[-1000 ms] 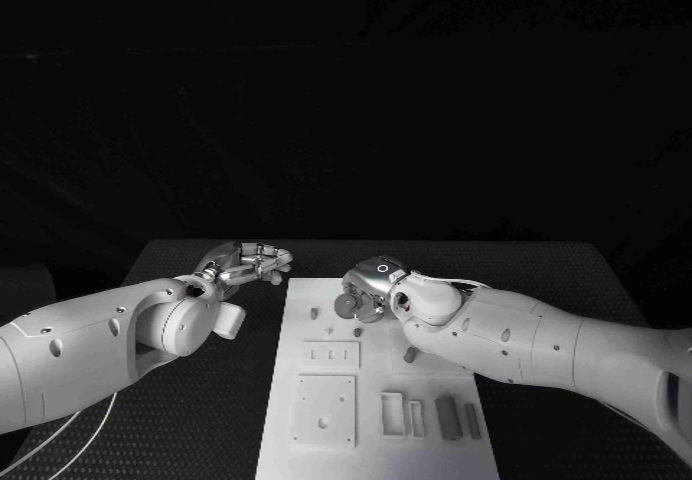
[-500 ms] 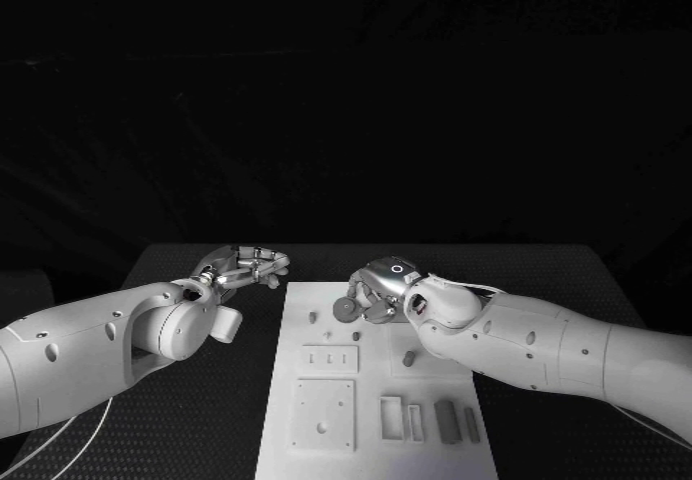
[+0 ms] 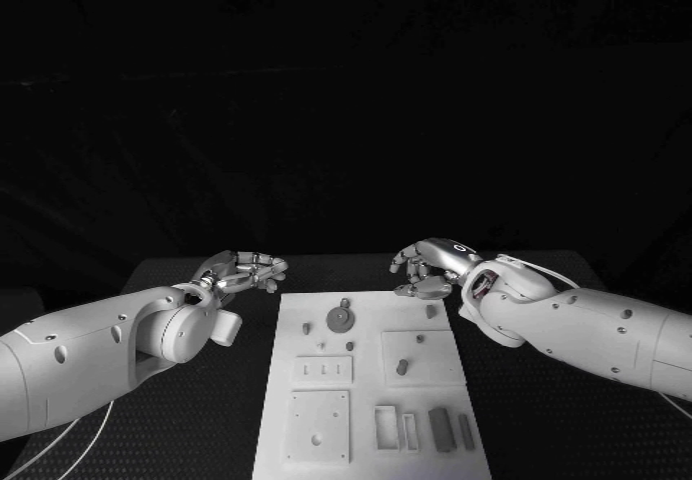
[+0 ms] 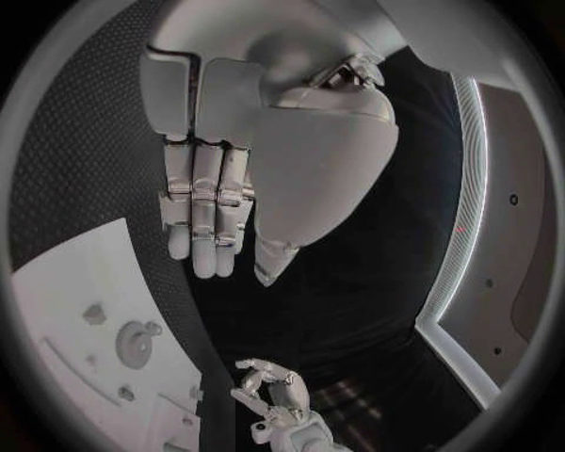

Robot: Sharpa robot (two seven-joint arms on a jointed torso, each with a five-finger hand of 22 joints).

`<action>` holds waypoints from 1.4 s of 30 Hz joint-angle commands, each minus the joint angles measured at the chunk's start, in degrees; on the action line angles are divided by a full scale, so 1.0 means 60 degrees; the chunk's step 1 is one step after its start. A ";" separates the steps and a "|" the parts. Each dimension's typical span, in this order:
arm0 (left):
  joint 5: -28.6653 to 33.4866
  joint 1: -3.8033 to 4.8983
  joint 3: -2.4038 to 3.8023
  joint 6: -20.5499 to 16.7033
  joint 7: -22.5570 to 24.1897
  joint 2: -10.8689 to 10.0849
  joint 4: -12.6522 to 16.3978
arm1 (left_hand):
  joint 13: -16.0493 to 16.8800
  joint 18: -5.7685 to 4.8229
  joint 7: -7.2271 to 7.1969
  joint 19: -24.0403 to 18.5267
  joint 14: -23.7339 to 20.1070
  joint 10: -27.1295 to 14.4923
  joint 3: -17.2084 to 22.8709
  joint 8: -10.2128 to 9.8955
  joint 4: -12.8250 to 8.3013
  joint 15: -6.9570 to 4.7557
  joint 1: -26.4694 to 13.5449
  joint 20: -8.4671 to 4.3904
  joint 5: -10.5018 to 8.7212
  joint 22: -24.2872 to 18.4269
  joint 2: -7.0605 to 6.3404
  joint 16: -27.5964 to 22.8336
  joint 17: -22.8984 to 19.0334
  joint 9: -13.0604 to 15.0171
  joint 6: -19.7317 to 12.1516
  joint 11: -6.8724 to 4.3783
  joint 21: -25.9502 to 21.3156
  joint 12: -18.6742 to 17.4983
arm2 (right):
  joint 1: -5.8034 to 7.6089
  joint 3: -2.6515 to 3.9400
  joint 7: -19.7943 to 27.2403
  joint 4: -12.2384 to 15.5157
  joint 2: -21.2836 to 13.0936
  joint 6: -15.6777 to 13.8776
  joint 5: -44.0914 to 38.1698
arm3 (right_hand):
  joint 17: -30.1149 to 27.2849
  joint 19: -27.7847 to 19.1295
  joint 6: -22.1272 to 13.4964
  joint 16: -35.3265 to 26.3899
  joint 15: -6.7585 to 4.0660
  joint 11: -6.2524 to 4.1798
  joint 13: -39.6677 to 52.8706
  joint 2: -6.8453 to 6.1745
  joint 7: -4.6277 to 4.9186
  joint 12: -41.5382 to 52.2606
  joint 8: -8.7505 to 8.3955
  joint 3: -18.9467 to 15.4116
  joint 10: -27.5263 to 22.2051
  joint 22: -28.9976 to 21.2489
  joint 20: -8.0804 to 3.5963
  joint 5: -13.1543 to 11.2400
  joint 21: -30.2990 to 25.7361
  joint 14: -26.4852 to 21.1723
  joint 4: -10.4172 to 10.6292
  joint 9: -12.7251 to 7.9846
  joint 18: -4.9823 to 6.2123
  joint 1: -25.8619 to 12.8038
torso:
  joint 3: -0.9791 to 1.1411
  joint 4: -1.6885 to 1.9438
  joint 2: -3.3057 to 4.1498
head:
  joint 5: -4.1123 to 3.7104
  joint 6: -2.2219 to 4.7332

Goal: Assemble the parts on the task board

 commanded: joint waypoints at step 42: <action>0.0072 -0.0150 0.0005 0.0343 0.0170 0.0120 -0.0113 | 0.0011 0.0141 0.0059 -0.0065 -0.0061 -0.0125 0.0000 -0.0100 0.0015 0.0008 -0.0006 -0.0115 -0.0039 -0.0090 0.0046 -0.0047 -0.0018 0.0023 0.0011 0.0082 0.0095 -0.0181 | -0.1187 -0.0082 0.1618 -0.3308 0.0713 0.1787 0.1683 | -0.0098 -0.1153 -0.1085 0.0329 -0.0037 -0.0092 -0.0343 0.0316 -0.0178 0.0426 -0.0174 -0.1671 -0.1267 0.0143 0.0533 -0.0236 -0.0239 -0.1294 -0.0041 -0.0115 0.0131 0.1103 | 0.0288 -0.0257 -0.0179 | 0.0025 -0.0249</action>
